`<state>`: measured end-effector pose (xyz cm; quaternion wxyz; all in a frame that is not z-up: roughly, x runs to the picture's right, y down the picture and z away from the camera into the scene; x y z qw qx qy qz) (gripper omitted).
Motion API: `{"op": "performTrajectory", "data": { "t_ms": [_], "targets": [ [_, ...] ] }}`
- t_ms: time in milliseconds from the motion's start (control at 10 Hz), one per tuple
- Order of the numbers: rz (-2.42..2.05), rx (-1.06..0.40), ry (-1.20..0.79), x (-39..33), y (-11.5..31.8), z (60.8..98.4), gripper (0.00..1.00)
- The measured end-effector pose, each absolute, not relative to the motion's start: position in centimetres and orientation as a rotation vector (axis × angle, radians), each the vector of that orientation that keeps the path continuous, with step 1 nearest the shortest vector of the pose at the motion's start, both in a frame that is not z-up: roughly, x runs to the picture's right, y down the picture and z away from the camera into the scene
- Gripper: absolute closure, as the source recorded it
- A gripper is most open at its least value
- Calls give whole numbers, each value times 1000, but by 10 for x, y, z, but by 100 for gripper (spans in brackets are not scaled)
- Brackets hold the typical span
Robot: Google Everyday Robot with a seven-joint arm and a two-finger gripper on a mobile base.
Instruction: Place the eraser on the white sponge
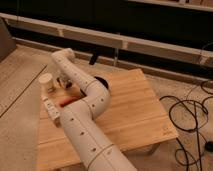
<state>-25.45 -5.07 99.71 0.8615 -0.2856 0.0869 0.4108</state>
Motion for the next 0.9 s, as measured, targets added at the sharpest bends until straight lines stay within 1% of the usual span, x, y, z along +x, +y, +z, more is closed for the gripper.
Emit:
{"op": "performTrajectory", "data": {
  "t_ms": [300,500,600,900],
  "targets": [
    [848,-553,227,-249,-80,962,100],
    [827,-532,230,-258,-91,945,100],
    [826,-521,224,-262,-97,940,100],
    [825,-520,225,-261,-98,938,100]
  ]
}}
